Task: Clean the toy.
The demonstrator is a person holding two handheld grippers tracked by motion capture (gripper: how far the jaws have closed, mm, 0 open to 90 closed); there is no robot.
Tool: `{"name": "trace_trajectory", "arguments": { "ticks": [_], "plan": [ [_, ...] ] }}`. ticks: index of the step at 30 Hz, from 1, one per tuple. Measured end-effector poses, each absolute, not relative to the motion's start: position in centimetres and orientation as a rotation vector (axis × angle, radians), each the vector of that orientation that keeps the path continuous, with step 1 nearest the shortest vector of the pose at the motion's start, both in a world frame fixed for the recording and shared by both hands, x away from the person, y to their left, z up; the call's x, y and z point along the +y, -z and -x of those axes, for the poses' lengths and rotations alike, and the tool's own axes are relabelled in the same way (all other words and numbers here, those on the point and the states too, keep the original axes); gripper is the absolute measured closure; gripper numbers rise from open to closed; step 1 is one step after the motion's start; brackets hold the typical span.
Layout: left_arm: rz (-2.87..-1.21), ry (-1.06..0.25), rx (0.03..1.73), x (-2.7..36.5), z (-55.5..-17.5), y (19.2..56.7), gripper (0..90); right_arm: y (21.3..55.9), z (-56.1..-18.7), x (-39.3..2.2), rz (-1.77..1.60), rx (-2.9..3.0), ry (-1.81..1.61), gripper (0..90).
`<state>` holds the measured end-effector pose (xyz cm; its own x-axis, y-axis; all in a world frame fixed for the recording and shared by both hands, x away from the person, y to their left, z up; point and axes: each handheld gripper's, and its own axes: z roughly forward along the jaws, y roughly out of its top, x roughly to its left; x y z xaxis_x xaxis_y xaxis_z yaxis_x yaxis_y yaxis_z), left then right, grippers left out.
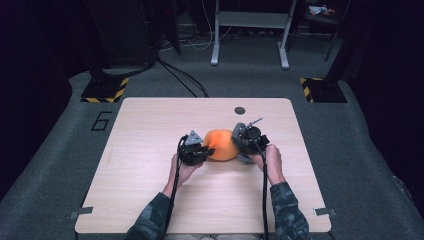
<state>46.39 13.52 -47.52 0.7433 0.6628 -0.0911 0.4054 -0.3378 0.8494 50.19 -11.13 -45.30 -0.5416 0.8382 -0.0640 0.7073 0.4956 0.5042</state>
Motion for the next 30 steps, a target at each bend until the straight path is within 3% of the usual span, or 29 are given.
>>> {"name": "trace_trajectory", "arguments": {
  "ticks": [8,18,23,26,30],
  "plan": [
    [-1.960,-0.327,0.825,13.6,-46.4,47.6,77.7,47.2,-51.2,-11.4,-1.381,2.452,-0.564,66.8],
    [-1.955,-0.344,0.826,13.8,-46.4,47.5,77.2,41.6,-48.1,-10.0,-1.182,2.364,-0.716,67.1],
    [-1.960,-0.346,0.823,13.9,-46.5,47.5,75.9,41.6,-48.2,-8.4,-1.120,2.406,-0.688,67.1],
    [-1.947,-0.346,0.826,14.1,-46.5,47.6,72.0,42.3,-48.6,-8.3,-1.144,2.408,-0.688,67.2],
    [-1.933,-0.353,0.847,14.2,-46.3,47.7,60.4,42.4,-49.0,-8.4,-1.148,2.400,-0.691,67.2]
  ]
}}
